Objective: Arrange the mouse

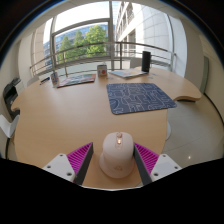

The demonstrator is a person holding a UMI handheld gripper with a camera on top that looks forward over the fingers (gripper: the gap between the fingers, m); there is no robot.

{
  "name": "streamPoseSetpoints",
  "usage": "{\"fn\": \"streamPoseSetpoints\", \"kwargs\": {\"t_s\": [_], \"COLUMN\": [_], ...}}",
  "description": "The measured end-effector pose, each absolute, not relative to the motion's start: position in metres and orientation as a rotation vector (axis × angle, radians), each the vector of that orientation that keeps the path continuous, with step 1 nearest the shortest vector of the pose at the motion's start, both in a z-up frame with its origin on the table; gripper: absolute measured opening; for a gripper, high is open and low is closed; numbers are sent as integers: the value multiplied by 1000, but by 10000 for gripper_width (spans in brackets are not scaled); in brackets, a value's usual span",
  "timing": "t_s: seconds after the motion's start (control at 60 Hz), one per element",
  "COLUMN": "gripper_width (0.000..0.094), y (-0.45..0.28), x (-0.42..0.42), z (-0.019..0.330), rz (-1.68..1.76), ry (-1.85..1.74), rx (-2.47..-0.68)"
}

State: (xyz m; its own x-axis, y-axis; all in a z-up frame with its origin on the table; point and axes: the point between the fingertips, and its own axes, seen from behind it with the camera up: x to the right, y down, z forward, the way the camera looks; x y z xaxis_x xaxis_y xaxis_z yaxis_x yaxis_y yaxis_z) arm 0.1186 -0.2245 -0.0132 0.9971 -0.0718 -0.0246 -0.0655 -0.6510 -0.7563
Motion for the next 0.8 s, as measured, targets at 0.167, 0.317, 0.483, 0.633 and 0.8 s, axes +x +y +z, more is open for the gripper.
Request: {"fn": "streamPoseSetpoints", "kwargs": {"t_s": [0.167, 0.317, 0.483, 0.633, 0.8], "gripper_width": [534, 429, 406, 403, 400], "y": [-210, -207, -192, -131, -25], "x": [123, 121, 95, 78, 160], "z": [-15, -14, 41, 160, 218], "rz": [-61, -82, -11, 78, 48], "ry": [54, 13, -28, -94, 9], "rx": [-2284, -2297, -2251, -2042, -1926]}}
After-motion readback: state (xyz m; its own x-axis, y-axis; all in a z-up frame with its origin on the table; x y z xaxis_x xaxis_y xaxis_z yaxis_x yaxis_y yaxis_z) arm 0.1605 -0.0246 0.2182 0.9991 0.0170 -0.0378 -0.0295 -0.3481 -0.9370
